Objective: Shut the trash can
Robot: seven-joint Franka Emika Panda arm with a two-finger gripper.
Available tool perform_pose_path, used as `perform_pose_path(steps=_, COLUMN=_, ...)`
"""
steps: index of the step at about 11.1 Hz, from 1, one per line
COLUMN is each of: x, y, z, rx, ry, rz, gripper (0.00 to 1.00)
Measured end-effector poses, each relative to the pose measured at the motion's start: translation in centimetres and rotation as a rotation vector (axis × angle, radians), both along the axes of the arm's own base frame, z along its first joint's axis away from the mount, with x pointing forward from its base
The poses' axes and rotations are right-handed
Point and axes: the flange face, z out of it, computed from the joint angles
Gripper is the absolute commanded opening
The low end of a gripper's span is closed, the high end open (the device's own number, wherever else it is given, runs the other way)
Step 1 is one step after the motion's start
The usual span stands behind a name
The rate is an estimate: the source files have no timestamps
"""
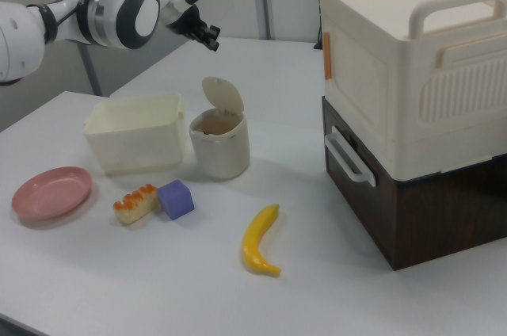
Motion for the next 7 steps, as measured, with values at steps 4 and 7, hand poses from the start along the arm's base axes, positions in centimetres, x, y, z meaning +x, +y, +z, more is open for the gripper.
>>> perform_pose_path(steps=4, x=1.7, y=0.2, z=-4.5, rx=-0.027, ry=0.029, rz=0.0, gripper=0.11)
perform_pose_path(steps=7, x=2.3, y=0.5, z=-8.3, rx=-0.056, ry=0.098, rz=0.008, gripper=0.11)
